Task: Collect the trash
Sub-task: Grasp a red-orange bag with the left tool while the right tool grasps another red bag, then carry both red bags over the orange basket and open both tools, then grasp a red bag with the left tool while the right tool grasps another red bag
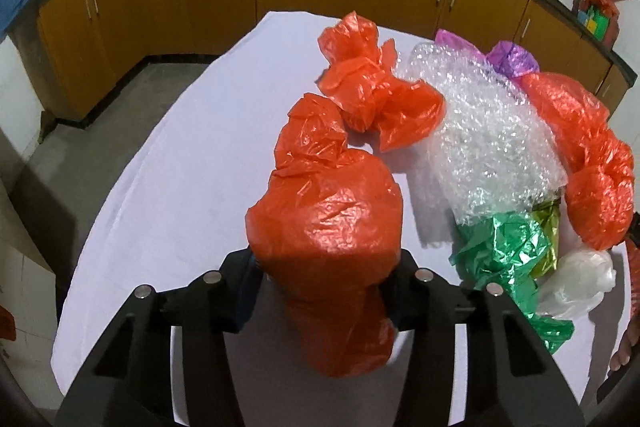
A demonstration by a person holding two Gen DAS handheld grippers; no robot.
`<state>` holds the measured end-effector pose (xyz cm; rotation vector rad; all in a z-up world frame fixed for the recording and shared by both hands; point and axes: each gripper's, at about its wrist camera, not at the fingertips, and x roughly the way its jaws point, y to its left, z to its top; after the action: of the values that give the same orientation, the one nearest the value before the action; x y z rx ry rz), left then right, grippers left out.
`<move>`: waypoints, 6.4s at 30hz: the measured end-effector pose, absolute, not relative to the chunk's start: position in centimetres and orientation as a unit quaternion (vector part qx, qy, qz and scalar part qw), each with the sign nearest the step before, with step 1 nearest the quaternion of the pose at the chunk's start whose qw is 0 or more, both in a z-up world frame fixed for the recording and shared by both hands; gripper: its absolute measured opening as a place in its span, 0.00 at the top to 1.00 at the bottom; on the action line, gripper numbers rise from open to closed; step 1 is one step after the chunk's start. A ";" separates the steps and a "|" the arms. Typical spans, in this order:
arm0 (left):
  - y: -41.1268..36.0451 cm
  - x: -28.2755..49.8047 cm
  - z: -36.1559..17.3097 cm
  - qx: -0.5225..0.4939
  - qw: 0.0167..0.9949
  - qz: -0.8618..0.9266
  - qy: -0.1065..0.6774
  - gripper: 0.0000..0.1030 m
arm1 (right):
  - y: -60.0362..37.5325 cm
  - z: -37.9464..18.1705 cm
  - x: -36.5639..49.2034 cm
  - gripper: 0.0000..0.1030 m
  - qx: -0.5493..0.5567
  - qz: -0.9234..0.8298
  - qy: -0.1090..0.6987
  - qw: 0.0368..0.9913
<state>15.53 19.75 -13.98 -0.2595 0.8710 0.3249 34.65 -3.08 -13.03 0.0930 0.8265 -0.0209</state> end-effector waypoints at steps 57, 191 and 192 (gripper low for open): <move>-19.3 25.6 -9.0 0.093 0.876 -0.277 0.383 0.52 | -28.9 -9.9 25.5 0.59 0.135 -0.155 0.321 0.925; 15.5 20.0 -2.7 -0.064 0.948 0.025 0.311 0.60 | -1.0 -5.0 29.6 0.70 0.058 0.126 0.316 0.939; 14.8 20.0 -2.6 -0.059 0.949 0.018 0.308 0.60 | -1.4 -4.9 29.5 0.70 0.057 0.121 0.313 0.940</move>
<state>19.97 14.81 -2.63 -0.1202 0.6275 0.0372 29.47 -1.41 -4.93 0.1170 0.6382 0.2475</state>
